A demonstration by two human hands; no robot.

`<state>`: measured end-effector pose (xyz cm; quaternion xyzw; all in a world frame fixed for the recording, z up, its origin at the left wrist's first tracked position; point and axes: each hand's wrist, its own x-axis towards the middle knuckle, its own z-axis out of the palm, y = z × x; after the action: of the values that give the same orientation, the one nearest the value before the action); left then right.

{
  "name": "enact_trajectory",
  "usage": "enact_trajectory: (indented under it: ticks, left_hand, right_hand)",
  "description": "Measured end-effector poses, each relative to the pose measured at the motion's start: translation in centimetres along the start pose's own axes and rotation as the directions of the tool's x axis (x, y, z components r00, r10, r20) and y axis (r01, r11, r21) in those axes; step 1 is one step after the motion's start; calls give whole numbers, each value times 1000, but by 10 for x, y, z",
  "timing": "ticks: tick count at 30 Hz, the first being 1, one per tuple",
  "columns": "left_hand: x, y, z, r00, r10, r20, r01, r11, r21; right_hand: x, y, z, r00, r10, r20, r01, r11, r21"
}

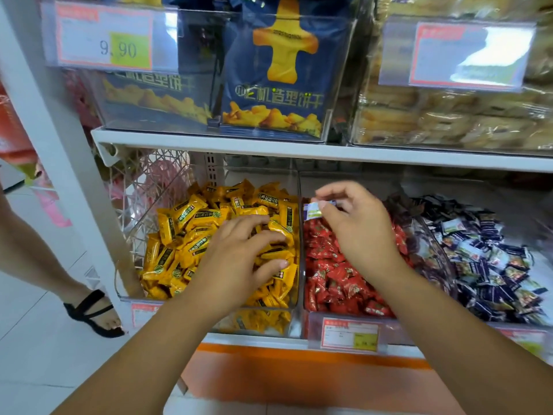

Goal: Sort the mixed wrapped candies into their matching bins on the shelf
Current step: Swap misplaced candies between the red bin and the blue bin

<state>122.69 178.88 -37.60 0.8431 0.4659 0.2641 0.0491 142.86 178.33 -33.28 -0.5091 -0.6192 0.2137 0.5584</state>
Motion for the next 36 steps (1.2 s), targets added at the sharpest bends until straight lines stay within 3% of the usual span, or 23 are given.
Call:
enact_trajectory:
  ticks: [7,11,14,17,20,23,25,27,29,31,33,36]
  left_hand:
    - [9,-1,4,996,-39,80,39,999,13]
    - [14,12,0,997,-69,-43,66,995,-75]
    - [26,35,2,985,-24,-172,15,999,-53]
    - [37,69,11,978,70,-198,-81,996,-45]
    - [46,102,29,976,158,-149,-174,980,-102]
    - [52,135,51,980,193,-55,-200,959,-203]
    - [56,151,67,975,219,35,-208,958,-199]
    - [60,163,78,967,232,106,-211,962,-173]
    - [64,169,83,969,192,157,-167,973,-161]
    - [70,174,87,972,151,180,-123,980,-156]
    - [74,176,91,975,134,175,-107,983,-152]
    - [75,177,97,984,80,158,-49,981,-186]
  right_hand:
    - [-15,17,-81,991,41,-127,-62,984,-168]
    - [-25,28,-129,974,81,-212,-113,983,-142]
    - [-32,35,-153,961,120,-250,-152,982,-115]
    - [-36,42,-172,949,128,-287,-156,985,-79]
    - [-40,48,-189,941,115,-319,-152,984,-94]
    - [-42,61,-210,946,90,-311,-167,959,-228]
    - [-42,75,-228,958,109,-265,-220,874,-434]
    - [-41,83,-244,962,240,-134,-273,781,-561]
    - [-42,82,-251,885,461,69,-325,718,-616]
    - [-43,79,-248,722,648,244,-287,601,-746]
    - [-40,80,-237,592,727,347,-225,563,-796]
    - [-31,83,-216,464,768,441,-177,568,-804]
